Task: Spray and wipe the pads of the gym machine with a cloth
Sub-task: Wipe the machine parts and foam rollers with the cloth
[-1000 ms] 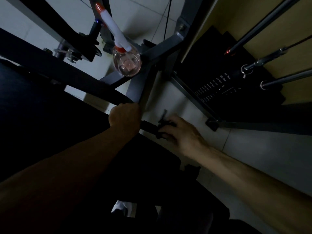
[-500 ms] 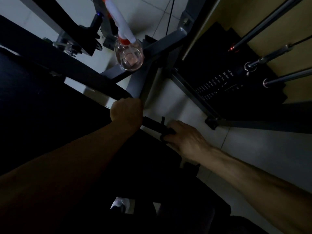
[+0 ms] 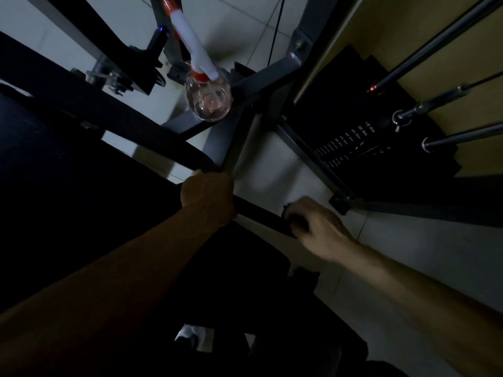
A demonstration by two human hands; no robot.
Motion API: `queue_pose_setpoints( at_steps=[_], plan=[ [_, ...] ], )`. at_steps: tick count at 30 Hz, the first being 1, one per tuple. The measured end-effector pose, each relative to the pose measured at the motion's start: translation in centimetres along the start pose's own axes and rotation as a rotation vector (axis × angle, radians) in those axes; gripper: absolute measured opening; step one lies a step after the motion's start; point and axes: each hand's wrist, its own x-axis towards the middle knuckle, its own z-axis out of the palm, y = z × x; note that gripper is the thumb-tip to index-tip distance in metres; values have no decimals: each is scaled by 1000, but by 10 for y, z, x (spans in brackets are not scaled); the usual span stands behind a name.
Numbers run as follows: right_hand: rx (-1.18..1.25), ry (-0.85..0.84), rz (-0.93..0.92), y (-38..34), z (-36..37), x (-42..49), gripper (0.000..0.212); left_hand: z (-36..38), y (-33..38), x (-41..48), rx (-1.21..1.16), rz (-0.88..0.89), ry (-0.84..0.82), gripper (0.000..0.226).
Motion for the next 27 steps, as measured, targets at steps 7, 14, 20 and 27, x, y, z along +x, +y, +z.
queue_pose_setpoints(
  at_steps=[7,14,20,27],
  plan=[
    [668,-248,321,-49,17,142,20,6,-2,9,-170,-23,69,69],
    [723,-619,481,-5,21,139,15,-4,-1,4,-108,-14,32,81],
    [614,-665,540,35,22,118,35,-11,3,-2,-124,-19,36,75],
    [352,-501,442,39,16,124,19,-8,2,-4,-104,-1,66,69]
  ],
)
